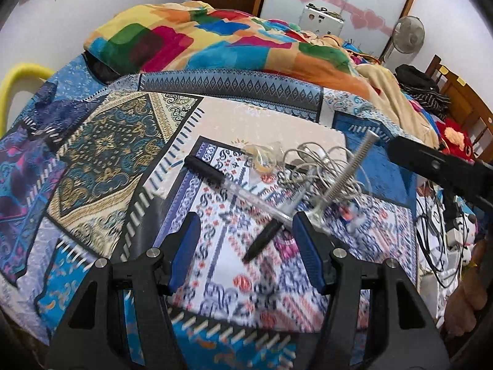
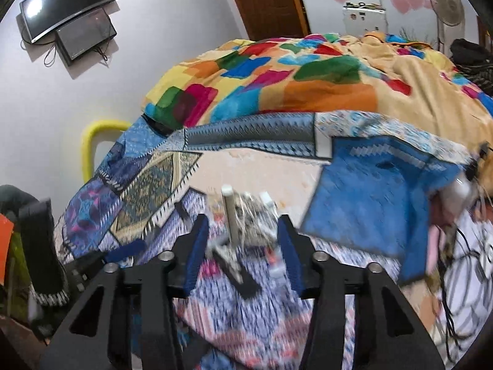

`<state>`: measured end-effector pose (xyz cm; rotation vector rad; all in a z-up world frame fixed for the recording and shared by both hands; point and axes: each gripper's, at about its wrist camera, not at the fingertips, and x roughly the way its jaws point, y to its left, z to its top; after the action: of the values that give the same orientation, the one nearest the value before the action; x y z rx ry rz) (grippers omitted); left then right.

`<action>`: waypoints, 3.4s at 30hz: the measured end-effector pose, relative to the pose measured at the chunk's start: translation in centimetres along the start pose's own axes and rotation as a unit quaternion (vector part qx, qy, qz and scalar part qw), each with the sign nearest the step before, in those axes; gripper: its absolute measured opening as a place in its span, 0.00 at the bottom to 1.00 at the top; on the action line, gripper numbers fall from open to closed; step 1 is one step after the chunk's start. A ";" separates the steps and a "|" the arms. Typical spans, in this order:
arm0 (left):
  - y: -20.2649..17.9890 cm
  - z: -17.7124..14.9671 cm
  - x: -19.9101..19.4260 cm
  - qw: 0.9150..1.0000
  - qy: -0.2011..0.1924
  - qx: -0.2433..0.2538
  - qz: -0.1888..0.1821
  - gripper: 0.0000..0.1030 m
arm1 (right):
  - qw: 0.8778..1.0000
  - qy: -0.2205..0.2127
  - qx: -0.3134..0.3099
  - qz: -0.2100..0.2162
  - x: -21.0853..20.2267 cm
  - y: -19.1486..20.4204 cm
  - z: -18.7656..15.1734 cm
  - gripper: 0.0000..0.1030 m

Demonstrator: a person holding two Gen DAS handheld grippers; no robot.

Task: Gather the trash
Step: 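Grasp the clear pen with the left tool while the right tool grasps a white stick, then carry the pen and white stick with both tools to the floor bin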

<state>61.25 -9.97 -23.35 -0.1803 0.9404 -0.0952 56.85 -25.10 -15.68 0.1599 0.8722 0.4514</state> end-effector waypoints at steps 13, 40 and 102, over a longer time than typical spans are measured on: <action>0.4 1.4 4.1 0.997 0.002 -0.058 0.044 0.18 | 1.000 0.003 0.009 0.020 2.8 0.7 0.4 0.09; 1.2 -4.1 -11.1 1.000 -0.014 0.015 -0.004 0.07 | 0.998 -0.051 0.010 -0.035 -6.8 0.8 -1.0 0.09; 24.8 -28.3 -39.1 0.982 -0.070 -0.131 0.116 0.07 | 0.965 0.041 -0.232 0.115 -11.2 36.6 -18.8 0.09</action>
<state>15.47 17.40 -13.43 -0.3146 0.8251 0.2551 24.58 1.80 -8.30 -0.1925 0.8107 0.8718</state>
